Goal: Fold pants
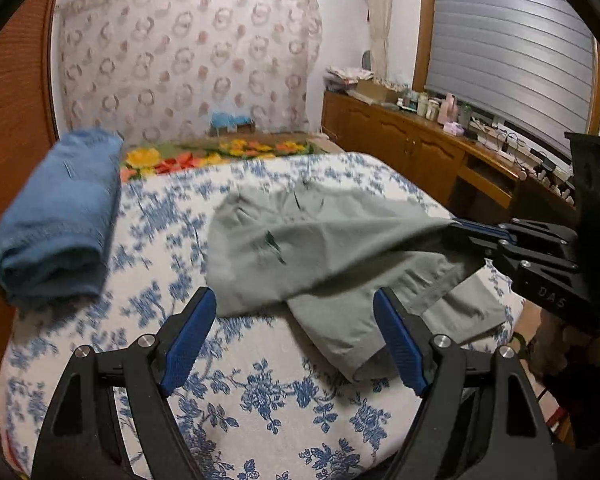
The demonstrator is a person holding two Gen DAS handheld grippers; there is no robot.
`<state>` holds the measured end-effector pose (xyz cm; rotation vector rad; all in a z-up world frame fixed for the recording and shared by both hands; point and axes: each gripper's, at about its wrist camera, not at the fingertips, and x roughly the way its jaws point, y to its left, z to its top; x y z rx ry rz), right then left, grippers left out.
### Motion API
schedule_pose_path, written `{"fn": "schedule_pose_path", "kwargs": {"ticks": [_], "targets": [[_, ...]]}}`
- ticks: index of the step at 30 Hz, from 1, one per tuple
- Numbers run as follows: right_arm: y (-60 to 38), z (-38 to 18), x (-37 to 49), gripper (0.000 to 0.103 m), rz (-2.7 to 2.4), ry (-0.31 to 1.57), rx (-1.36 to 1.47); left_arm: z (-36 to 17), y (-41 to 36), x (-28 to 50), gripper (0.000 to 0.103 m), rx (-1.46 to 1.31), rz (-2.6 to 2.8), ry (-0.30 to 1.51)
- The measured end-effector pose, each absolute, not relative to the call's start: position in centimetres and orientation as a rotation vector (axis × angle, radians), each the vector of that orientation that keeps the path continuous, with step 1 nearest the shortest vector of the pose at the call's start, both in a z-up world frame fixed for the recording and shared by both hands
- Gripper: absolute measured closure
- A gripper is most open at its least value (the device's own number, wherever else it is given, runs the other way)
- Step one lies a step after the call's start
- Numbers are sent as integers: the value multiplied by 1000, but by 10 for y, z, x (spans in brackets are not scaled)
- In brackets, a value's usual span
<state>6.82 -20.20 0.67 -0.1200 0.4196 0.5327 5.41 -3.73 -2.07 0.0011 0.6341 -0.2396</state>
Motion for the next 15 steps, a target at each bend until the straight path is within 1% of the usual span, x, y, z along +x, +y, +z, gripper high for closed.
{"fn": "schedule_pose_path", "kwargs": {"ticks": [7, 15], "targets": [[-216, 12, 48, 98, 509, 372, -104, -3, -37, 49, 21, -4, -213, 581], [-219, 15, 39, 98, 485, 350, -97, 1, -37, 45, 21, -2, -199, 555]]}}
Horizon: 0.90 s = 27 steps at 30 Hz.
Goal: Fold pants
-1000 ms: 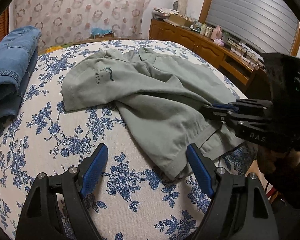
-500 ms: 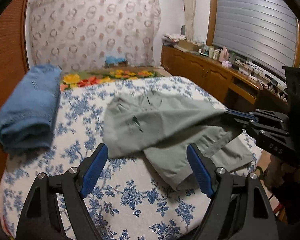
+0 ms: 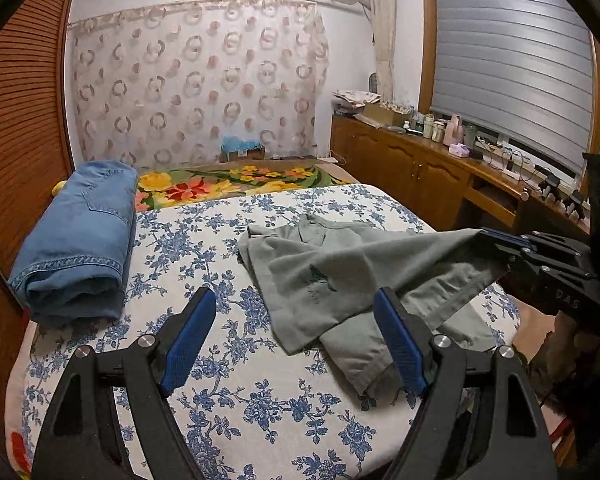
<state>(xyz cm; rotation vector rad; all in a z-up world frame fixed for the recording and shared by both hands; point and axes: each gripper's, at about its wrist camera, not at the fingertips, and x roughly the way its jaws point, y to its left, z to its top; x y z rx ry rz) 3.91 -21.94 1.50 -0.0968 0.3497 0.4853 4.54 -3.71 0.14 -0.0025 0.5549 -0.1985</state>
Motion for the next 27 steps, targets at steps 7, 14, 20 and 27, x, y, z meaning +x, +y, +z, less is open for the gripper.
{"fn": "schedule_pose_path", "kwargs": {"ticks": [7, 14, 20, 27], "targets": [[-228, 12, 28, 98, 459, 353, -89, 3, -41, 43, 21, 10, -186, 547], [-243, 3, 23, 98, 417, 394, -71, 6, -39, 38, 21, 10, -169, 525], [-254, -8, 26, 98, 367, 449, -39, 5, -39, 38, 21, 12, -167, 525], [-253, -24, 36, 98, 345, 534, -29, -8, -45, 49, 21, 8, -196, 563]]}}
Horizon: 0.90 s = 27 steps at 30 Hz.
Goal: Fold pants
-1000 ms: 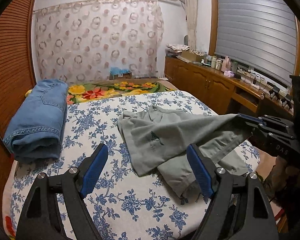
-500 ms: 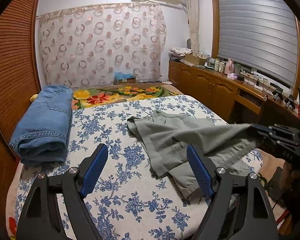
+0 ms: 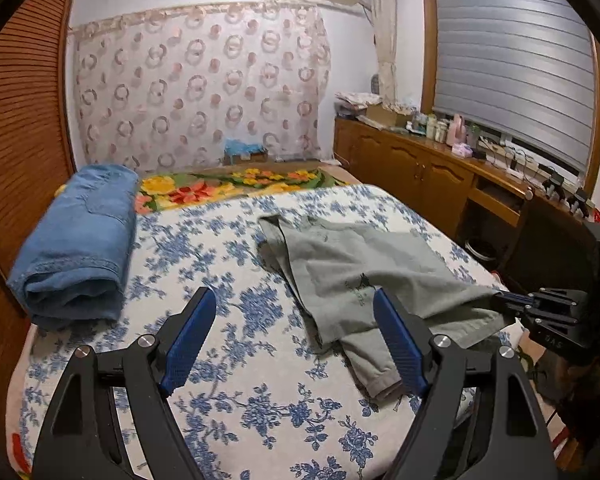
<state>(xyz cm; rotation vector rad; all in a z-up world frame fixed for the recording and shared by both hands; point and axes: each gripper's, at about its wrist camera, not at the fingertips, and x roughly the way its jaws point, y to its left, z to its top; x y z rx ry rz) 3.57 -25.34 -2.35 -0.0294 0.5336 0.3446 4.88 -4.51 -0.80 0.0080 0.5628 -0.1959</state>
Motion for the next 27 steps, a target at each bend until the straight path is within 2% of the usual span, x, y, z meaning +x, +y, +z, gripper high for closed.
{"fn": "schedule_pose_path", "kwargs": {"ticks": [23, 25, 27], "targets": [[-276, -32, 39, 98, 337, 633, 14, -73, -86, 83, 21, 74, -311, 797], [-281, -28, 36, 87, 327, 616, 27, -81, -87, 87, 21, 80, -305, 826], [-290, -21, 32, 83, 317, 585, 48, -86, -87, 88, 21, 85, -303, 846]]}}
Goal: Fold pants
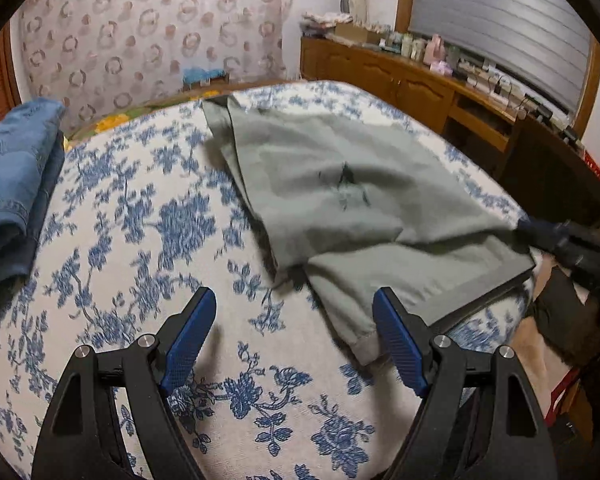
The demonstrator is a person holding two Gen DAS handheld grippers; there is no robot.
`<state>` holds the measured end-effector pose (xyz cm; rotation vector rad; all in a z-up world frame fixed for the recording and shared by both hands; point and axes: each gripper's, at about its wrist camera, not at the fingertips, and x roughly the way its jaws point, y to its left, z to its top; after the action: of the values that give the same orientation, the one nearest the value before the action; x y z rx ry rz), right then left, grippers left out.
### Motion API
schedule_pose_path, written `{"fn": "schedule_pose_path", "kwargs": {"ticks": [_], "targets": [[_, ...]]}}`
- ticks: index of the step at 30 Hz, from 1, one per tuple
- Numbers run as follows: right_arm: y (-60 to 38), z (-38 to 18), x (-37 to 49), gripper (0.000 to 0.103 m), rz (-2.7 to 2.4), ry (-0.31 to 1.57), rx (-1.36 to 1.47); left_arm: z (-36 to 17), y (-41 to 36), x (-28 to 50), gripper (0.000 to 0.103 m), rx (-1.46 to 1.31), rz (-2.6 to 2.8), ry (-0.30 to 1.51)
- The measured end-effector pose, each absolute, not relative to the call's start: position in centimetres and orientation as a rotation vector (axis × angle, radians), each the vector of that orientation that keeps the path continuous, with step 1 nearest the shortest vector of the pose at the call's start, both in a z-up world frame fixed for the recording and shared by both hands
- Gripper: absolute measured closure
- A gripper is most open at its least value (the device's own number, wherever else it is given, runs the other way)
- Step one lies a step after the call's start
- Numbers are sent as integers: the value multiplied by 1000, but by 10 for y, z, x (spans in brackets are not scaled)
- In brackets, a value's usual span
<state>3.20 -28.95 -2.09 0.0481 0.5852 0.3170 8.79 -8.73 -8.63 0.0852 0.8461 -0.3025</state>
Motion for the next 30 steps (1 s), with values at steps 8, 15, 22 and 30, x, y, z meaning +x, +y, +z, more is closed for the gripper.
{"fn": "schedule_pose_path", "kwargs": {"ticks": [8, 15, 22, 30], "targets": [[-292, -4, 26, 67, 286, 517, 61, -95, -84, 88, 21, 65, -316, 873], [-262, -5, 38, 66, 340, 501, 11, -86, -70, 87, 21, 35, -295, 832], [-234, 3, 57, 58, 429, 472, -55, -65, -45, 85, 21, -12, -244, 757], [-207, 1, 88, 58, 509, 503, -80, -54, -25, 82, 21, -36, -198, 702]]}}
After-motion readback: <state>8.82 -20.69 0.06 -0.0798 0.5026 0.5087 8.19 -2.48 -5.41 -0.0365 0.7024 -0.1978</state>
